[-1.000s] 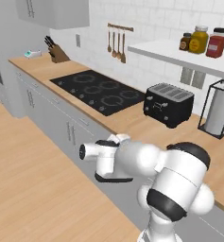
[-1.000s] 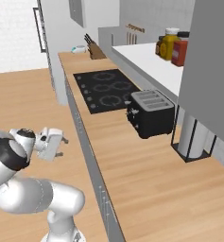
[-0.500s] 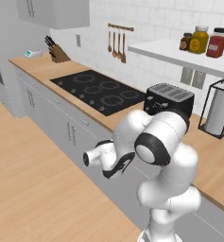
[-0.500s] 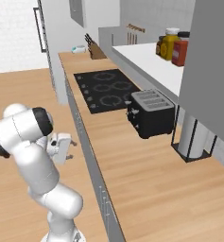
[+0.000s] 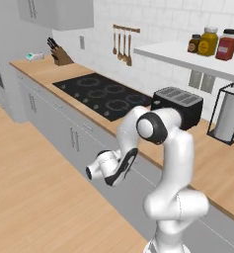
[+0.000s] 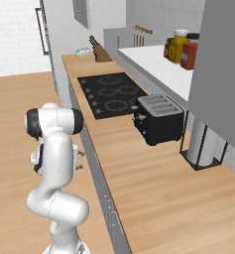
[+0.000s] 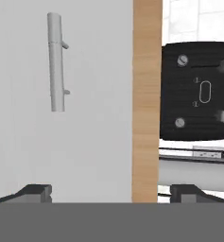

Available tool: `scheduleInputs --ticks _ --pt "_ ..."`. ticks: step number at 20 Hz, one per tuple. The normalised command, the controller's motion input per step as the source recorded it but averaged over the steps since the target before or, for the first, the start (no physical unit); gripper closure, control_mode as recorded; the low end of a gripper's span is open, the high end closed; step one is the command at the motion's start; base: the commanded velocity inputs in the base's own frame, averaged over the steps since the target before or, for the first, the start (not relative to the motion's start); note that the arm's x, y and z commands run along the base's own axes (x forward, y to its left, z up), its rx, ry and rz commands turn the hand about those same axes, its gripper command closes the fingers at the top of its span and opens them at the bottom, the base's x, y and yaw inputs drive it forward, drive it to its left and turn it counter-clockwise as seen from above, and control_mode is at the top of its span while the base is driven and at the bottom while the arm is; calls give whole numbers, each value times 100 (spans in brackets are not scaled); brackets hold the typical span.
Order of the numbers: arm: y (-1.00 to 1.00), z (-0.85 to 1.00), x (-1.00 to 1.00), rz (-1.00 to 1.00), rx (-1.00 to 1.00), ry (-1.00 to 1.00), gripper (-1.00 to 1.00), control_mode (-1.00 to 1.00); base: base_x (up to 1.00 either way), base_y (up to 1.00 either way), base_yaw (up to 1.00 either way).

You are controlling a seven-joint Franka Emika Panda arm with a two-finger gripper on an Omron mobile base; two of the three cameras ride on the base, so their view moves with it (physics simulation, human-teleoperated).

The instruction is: Take a straw from the drawer in front and place it inside the glass cup on the dining counter.

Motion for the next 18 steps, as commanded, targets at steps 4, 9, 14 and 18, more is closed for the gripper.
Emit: scheduleInputs --ticks 4,9,14,18 --pt "-16 -32 47 -3 -2 0 -100 -100 0 0 0" --pt "-19 -20 53 0 0 0 -100 -100 0 0 0" --pt "-18 -20 39 0 0 -3 -100 -100 0 0 0" --pt "-16 -21 29 0 0 -2 -100 -100 0 0 0"
